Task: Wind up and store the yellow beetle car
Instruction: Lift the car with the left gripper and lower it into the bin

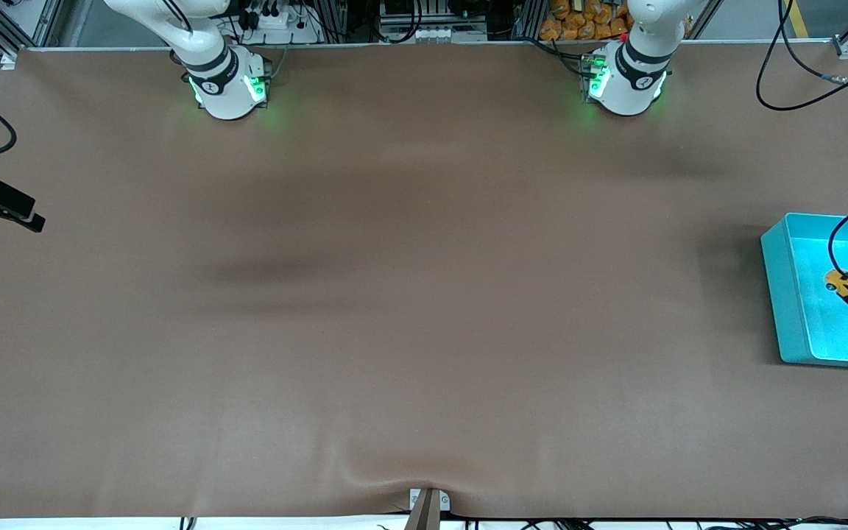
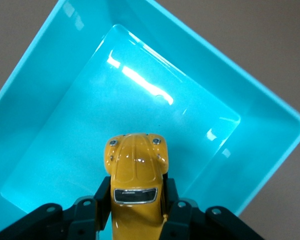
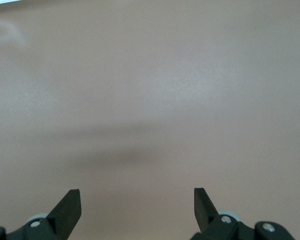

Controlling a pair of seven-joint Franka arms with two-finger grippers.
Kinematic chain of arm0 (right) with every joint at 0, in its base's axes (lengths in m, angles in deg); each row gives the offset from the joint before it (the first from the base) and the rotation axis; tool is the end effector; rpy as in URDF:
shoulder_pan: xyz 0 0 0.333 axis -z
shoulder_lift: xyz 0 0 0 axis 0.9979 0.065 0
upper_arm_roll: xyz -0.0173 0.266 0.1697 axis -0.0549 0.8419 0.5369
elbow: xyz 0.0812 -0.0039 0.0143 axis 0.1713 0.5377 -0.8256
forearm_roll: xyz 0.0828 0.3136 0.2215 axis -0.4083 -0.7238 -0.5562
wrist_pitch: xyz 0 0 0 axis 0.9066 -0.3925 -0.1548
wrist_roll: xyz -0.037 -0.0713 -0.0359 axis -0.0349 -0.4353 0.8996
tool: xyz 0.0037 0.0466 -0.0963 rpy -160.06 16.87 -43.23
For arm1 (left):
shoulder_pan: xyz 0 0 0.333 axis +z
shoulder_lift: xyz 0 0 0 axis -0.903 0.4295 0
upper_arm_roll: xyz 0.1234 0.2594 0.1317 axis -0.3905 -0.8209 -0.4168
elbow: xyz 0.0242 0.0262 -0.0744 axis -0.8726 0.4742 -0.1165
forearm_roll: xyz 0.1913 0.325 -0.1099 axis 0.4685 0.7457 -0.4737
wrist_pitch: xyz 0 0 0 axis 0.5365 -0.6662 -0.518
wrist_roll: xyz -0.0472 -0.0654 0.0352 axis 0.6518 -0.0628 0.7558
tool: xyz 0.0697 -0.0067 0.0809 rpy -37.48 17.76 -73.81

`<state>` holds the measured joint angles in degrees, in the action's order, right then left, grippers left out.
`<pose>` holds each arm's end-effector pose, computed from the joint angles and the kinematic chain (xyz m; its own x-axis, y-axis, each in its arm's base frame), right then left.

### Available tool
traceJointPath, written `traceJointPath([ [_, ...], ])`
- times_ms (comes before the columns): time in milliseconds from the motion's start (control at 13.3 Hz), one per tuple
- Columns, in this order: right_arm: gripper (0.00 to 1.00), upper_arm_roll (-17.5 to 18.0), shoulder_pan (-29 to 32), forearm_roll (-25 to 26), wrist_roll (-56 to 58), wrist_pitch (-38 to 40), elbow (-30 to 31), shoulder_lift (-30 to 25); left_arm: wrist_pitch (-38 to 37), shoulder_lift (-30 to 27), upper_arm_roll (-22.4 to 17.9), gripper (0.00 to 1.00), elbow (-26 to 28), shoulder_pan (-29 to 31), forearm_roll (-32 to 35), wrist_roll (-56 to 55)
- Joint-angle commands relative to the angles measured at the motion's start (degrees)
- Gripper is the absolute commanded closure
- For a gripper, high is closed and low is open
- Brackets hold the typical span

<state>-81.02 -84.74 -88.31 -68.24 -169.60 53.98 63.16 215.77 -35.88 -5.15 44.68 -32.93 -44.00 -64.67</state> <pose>0.5835 -0.0390 0.6364 0.9974 -0.0611 0.0383 -0.0597 -0.9975 -0.0371 0.5890 0.3351 0.2990 0.8706 0.4869 0.0705 0.4866 -0.8733 0.0232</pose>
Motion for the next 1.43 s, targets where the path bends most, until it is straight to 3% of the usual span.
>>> traceJointPath([
  [0,0.00,-0.17,-0.56,0.60,0.17,-0.29,0.69,-0.80,-1.49,1.88,0.34,1.00,-1.74,2.02,0.89,11.72],
  [376,0.00,-0.17,-0.48,0.60,0.17,-0.20,0.69,-0.80,-0.61,6.45,0.25,1.00,-4.10,4.93,1.59,28.89],
  [602,0.00,-0.17,-0.48,0.51,0.17,-0.20,0.69,-0.80,0.09,9.17,0.25,1.00,-6.30,5.11,5.46,29.88],
  [1054,0.00,-0.17,-0.48,0.51,0.17,-0.12,0.61,-0.80,4.22,12.08,0.33,0.96,-6.92,5.28,5.29,29.88],
  [1129,0.00,-0.17,-0.48,0.60,0.17,-0.20,0.61,-0.80,4.40,12.17,0.33,0.85,-7.10,5.28,5.29,29.88],
  [1204,0.00,-0.17,-0.39,0.51,0.17,-0.20,0.61,-0.80,4.40,12.08,0.33,0.48,-8.05,5.02,5.46,29.88],
  [1280,0.00,-0.17,-0.48,0.51,0.17,-0.20,0.61,-0.80,4.40,11.21,0.68,0.00,-7.98,4.93,5.64,29.96],
  [1355,0.00,-0.17,-0.39,0.51,0.17,-0.20,0.61,-0.80,4.31,10.07,0.95,0.00,-7.80,4.85,5.64,29.53],
])
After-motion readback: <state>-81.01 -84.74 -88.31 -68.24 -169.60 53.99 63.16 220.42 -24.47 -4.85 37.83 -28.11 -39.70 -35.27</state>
